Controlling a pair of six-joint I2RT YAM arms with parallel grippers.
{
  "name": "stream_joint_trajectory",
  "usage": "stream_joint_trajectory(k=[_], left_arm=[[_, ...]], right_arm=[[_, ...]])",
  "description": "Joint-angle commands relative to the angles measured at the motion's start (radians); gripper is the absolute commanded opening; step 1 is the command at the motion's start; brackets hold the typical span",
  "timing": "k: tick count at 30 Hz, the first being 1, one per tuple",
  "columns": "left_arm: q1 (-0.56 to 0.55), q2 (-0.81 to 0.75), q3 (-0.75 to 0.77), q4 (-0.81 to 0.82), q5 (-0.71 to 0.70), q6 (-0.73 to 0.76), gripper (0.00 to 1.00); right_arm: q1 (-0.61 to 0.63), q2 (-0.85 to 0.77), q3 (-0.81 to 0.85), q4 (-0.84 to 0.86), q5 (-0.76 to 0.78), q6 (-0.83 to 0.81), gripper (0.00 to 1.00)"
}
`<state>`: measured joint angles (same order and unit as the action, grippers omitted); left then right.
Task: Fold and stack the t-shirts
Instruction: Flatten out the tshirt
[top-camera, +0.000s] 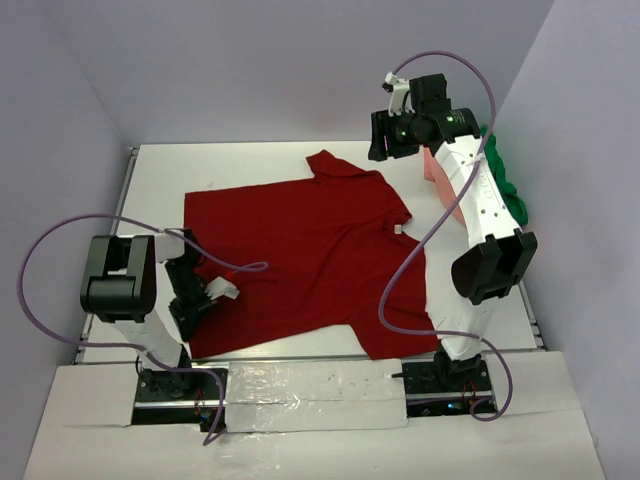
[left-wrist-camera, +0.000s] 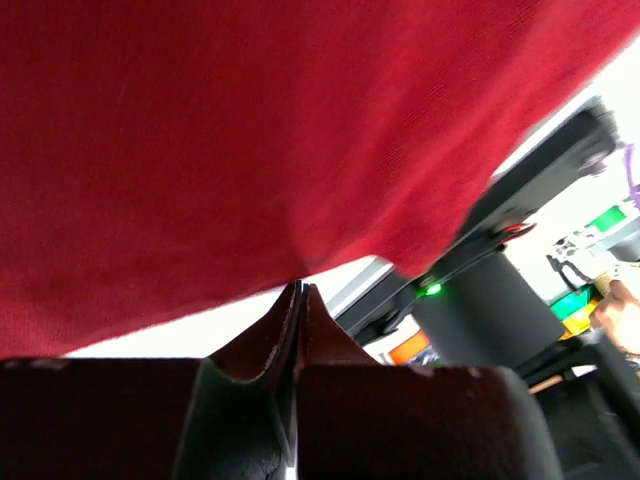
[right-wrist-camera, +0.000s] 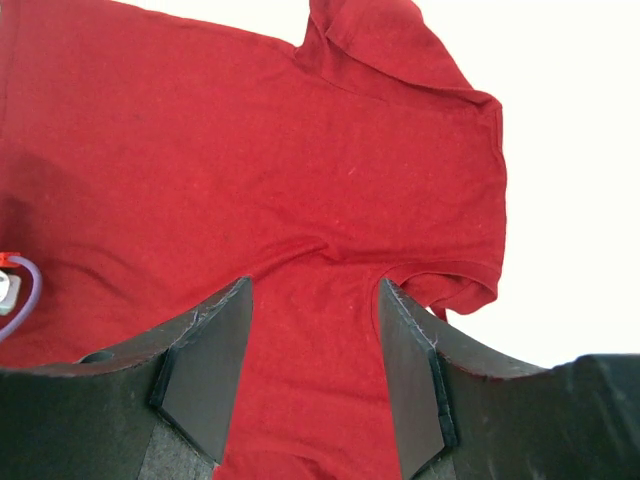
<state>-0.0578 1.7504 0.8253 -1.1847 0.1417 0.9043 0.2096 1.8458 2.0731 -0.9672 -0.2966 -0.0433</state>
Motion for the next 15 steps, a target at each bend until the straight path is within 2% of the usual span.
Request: stream_joint_trajectory(k=[1, 6, 8, 10, 12, 13, 15], left_arm=[[0.045, -0.028, -0.020, 0.026, -0.120, 0.051, 0.03], [0.095, -0.048, -0.026, 0.036, -0.126, 0.074, 0.07], [0.105, -0.051, 0.056, -0.013, -0.070, 0.087, 0.16], [0.119, -0.058, 0.183, -0.073, 0.043, 0.100, 0.30], [0.136, -0.063, 0.273, -0.107, 0.123, 0.114, 0.40], [0.139, -0.063, 0.360, -0.127, 0.209, 0.122, 0.45], [0.154, -0.058, 0.441, -0.157, 0.292, 0.122, 0.47]], right_arm=[[-0.006, -0.056, -0.011, 0.001, 0.007, -0.007, 0.61], [-0.006, -0.048, -0.030, 0.018, -0.007, -0.004, 0.61], [-0.006, -0.039, -0.051, 0.050, -0.019, -0.010, 0.61], [0.002, -0.022, -0.105, 0.077, -0.038, -0.042, 0.61], [0.016, -0.008, -0.154, 0.126, -0.027, -0.062, 0.61], [0.022, 0.010, -0.169, 0.143, -0.013, -0.082, 0.61], [0.039, 0.029, -0.206, 0.195, 0.013, -0.104, 0.61]])
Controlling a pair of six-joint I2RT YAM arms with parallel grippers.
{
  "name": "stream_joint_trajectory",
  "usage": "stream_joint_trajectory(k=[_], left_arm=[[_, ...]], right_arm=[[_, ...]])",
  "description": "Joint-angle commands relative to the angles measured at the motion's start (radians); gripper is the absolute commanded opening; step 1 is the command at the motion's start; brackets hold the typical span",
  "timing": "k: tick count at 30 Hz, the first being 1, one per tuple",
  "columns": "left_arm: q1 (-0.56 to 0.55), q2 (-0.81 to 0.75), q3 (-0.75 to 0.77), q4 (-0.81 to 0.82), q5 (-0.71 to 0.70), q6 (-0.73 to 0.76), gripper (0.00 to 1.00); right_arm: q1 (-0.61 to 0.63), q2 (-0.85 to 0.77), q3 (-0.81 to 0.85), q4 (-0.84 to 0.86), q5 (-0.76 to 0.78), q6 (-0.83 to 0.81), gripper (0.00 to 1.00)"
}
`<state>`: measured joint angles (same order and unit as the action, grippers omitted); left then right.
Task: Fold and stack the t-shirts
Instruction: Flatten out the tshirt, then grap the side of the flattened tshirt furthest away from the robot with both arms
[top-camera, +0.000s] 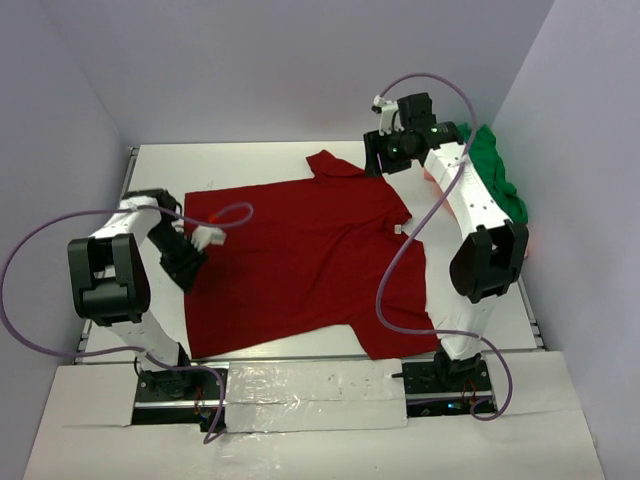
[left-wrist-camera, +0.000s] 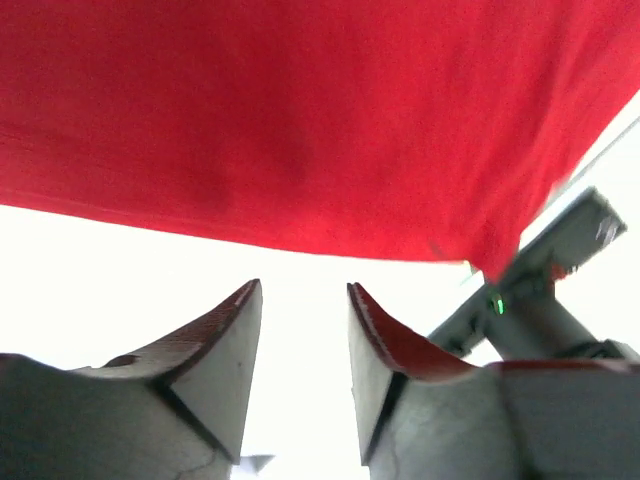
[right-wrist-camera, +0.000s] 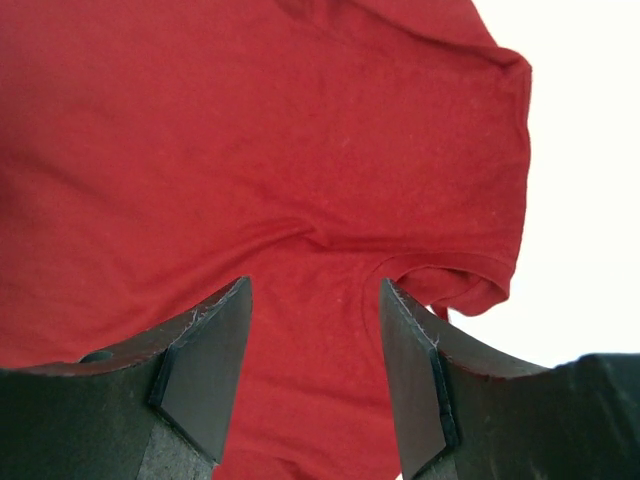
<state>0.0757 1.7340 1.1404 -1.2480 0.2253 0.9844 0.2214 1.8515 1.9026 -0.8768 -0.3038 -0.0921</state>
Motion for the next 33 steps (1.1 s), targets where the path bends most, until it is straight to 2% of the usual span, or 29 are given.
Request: stream_joint_trajectory(k=[1, 5, 7, 8, 9, 10, 11, 12, 14, 16, 18, 21, 33], left_arm=[[0.024, -0.031, 0.163, -0.105, 0.282, 0.043, 0.49], [0.045, -0.004, 0.327, -0.101, 0.429, -0.001, 0.49], [0.053, -0.005, 0.325, 0.058, 0.463, -0.103, 0.47], [0.058, -0.008, 0.308, 0.140, 0.462, -0.228, 0.46], [0.058, -0.013, 0.285, 0.318, 0.445, -0.296, 0.46], [0.058, -0.025, 0.236, 0.408, 0.424, -0.350, 0.46], [0.061, -0.031, 0.211, 0.499, 0.363, -0.466, 0.46], [0.064, -0.037, 0.170, 0.639, 0.339, -0.516, 0.45], [0.068, -0.044, 0.145, 0.737, 0.278, -0.621, 0.45], [0.076, -0.053, 0.124, 0.832, 0.276, -0.696, 0.45], [0.087, -0.059, 0.117, 0.875, 0.279, -0.751, 0.45], [0.093, -0.085, 0.087, 0.909, 0.307, -0.790, 0.45], [0.102, -0.212, -0.040, 0.949, 0.302, -0.793, 0.46]], right_arm=[[0.033, 0.034, -0.043, 0.116, 0.029, -0.073, 0.61], [0.056, 0.104, -0.036, 0.156, 0.071, -0.104, 0.61], [0.067, 0.121, -0.034, 0.176, 0.075, -0.118, 0.61], [0.070, 0.139, -0.036, 0.206, 0.086, -0.121, 0.61], [0.076, 0.152, -0.033, 0.219, 0.101, -0.127, 0.61], [0.093, 0.164, -0.025, 0.240, 0.136, -0.148, 0.61], [0.101, 0.178, -0.011, 0.252, 0.167, -0.159, 0.61], [0.111, 0.204, -0.007, 0.269, 0.198, -0.184, 0.61], [0.154, 0.227, -0.002, 0.318, 0.296, -0.227, 0.61], [0.191, 0.258, -0.032, 0.416, 0.406, -0.305, 0.61], [0.243, 0.302, -0.054, 0.525, 0.562, -0.392, 0.61], [0.285, 0.359, -0.056, 0.597, 0.698, -0.497, 0.61], [0.305, 0.534, -0.010, 0.849, 0.913, -0.759, 0.56]])
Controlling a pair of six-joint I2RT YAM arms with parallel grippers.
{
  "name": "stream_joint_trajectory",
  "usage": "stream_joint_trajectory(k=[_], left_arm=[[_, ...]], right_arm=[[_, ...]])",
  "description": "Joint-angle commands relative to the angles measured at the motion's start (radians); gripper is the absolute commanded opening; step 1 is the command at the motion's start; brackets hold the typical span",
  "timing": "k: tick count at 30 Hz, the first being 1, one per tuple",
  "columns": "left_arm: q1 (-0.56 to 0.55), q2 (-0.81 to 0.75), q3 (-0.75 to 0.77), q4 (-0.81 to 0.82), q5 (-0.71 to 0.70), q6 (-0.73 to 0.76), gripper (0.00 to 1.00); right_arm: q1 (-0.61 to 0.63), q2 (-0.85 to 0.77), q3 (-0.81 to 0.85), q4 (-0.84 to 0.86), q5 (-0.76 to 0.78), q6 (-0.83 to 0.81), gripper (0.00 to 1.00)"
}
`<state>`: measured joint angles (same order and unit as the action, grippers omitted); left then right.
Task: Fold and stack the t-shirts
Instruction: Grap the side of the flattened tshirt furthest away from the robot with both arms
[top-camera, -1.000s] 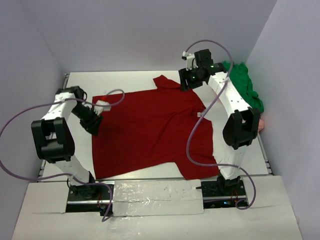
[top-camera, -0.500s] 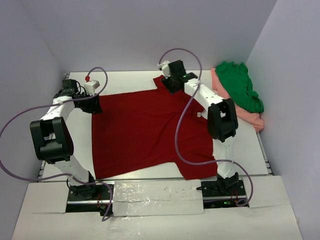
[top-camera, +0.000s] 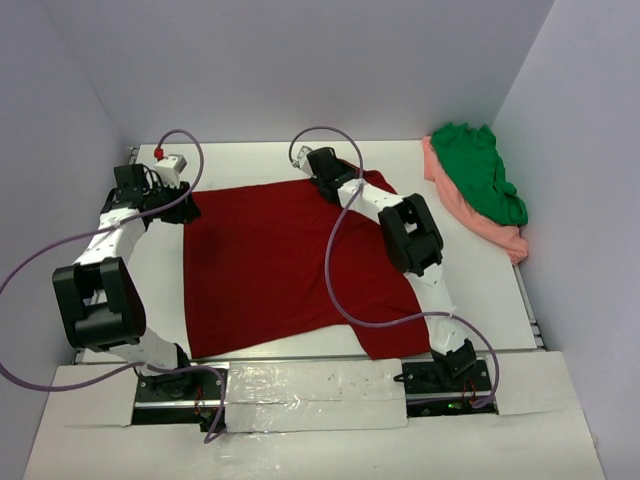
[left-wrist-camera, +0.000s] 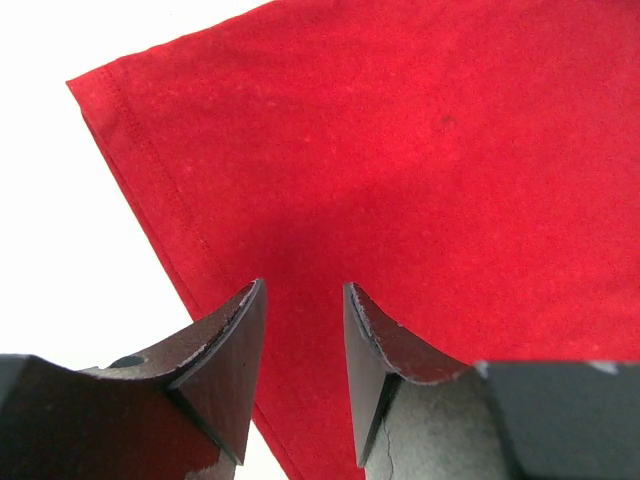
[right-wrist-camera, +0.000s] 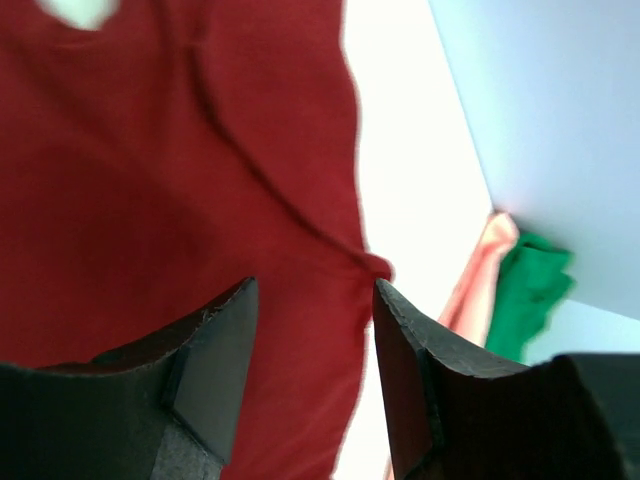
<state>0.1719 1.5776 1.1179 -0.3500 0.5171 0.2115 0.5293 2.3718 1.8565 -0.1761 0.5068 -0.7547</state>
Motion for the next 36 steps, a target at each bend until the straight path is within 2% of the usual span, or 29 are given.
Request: stream_joint_trajectory(k=[1, 3, 7, 24, 36], left_arm=[[0.006, -0.063, -0.024, 0.055, 0.006, -0.024, 0.46], [0.008, -0.082, -0.042, 0.063, 0.008, -0.029, 0.46], [0.008, -0.103, -0.064, 0.065, 0.004, -0.032, 0.46], [0.008, -0.125, -0.064, 0.017, 0.003, -0.012, 0.47], [0.009, -0.102, -0.043, 0.002, 0.011, -0.015, 0.47]], right_arm=[[-0.003, 0.023, 0.038, 0.159, 0.113, -0.107, 0.56], [-0.003, 0.044, 0.040, 0.217, 0.127, -0.146, 0.55], [-0.005, 0.086, 0.079, 0.227, 0.130, -0.178, 0.54], [-0.029, 0.202, 0.351, -0.097, -0.028, -0.071, 0.49], [-0.057, 0.210, 0.379, -0.198, -0.112, -0.023, 0.48]])
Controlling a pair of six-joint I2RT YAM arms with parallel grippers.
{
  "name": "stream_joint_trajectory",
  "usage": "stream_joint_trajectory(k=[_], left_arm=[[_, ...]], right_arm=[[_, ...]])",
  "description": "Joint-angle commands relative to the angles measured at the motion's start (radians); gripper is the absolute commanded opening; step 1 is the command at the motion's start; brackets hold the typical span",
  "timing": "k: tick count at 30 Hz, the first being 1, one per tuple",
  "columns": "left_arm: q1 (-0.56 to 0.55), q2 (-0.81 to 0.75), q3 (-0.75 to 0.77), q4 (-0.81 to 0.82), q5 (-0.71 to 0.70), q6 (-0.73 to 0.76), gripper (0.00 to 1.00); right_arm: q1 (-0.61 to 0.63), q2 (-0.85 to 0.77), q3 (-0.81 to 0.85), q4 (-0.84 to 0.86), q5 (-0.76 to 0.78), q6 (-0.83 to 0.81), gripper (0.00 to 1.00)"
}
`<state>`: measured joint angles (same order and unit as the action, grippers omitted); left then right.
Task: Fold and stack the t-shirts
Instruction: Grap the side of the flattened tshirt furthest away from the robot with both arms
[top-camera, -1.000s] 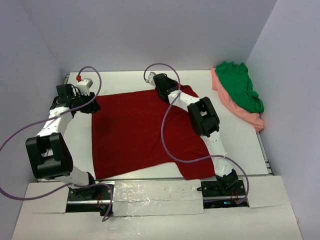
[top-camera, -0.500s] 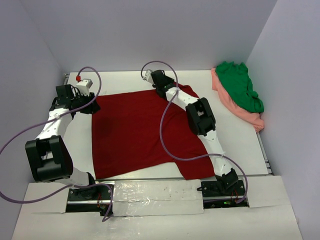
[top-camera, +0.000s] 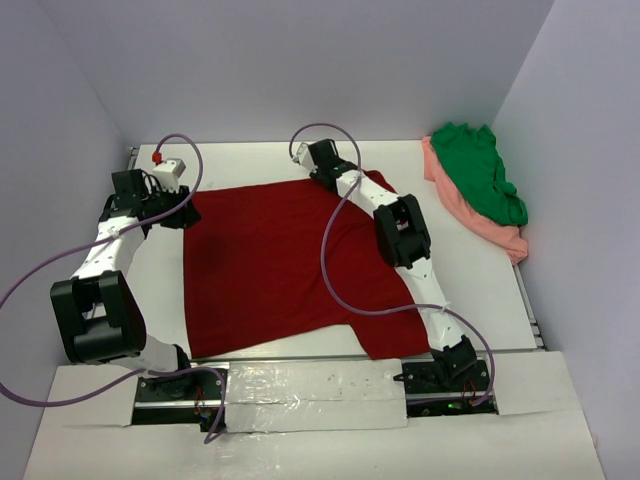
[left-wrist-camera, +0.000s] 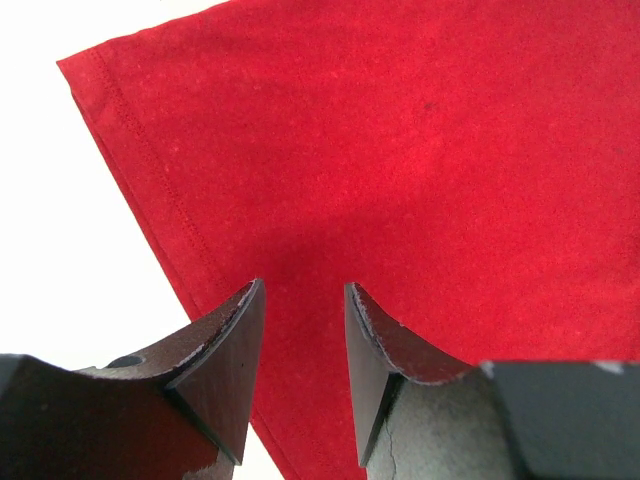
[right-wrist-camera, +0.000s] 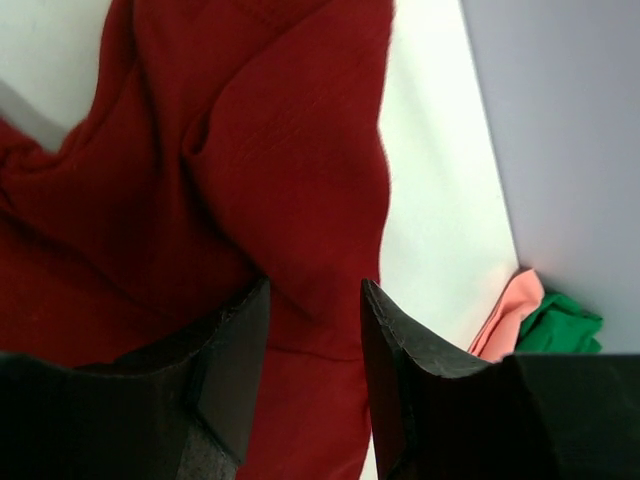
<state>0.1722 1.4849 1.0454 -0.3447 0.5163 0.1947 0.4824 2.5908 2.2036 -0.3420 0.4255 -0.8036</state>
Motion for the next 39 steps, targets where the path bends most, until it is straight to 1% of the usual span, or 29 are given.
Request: stream_joint_trajectory(k=[1, 6, 9, 13, 21, 24, 32, 33, 35, 36, 39], left_arm=[[0.007, -0.006, 0.030, -0.002, 0.013, 0.000, 0.47], [0.007, 0.002, 0.033, -0.005, 0.017, 0.000, 0.47], [0.007, 0.002, 0.030, -0.002, 0.019, -0.001, 0.47], [0.007, 0.000, 0.021, 0.003, 0.019, -0.001, 0.47], [0.006, 0.003, 0.019, 0.004, 0.017, -0.001, 0.47], [0.006, 0.005, 0.018, 0.006, 0.021, -0.003, 0.47], [0.006, 0.014, 0.007, 0.013, 0.022, -0.008, 0.47], [0.006, 0.014, 0.005, 0.016, 0.021, -0.006, 0.47], [0.006, 0.014, 0.002, 0.015, 0.022, -0.005, 0.47], [0.007, 0.014, -0.001, 0.013, 0.022, -0.003, 0.47], [0.006, 0.015, -0.007, 0.006, 0.021, 0.005, 0.47]], right_arm=[[-0.011, -0.009, 0.030, -0.032, -0.034, 0.029, 0.48], [-0.013, -0.012, 0.022, -0.042, -0.047, 0.024, 0.47], [-0.015, -0.006, 0.016, -0.023, -0.027, 0.015, 0.46], [-0.015, -0.003, -0.027, 0.070, 0.022, -0.025, 0.43], [-0.018, 0.034, 0.005, 0.101, 0.059, -0.054, 0.41], [-0.018, 0.040, 0.002, 0.113, 0.065, -0.060, 0.39], [-0.019, 0.049, -0.001, 0.135, 0.065, -0.074, 0.29], [-0.019, 0.051, -0.001, 0.136, 0.065, -0.075, 0.25], [-0.022, 0.052, -0.001, 0.135, 0.059, -0.077, 0.22], [-0.022, 0.051, -0.002, 0.136, 0.059, -0.077, 0.17], [-0.024, 0.051, -0.001, 0.136, 0.055, -0.074, 0.14]])
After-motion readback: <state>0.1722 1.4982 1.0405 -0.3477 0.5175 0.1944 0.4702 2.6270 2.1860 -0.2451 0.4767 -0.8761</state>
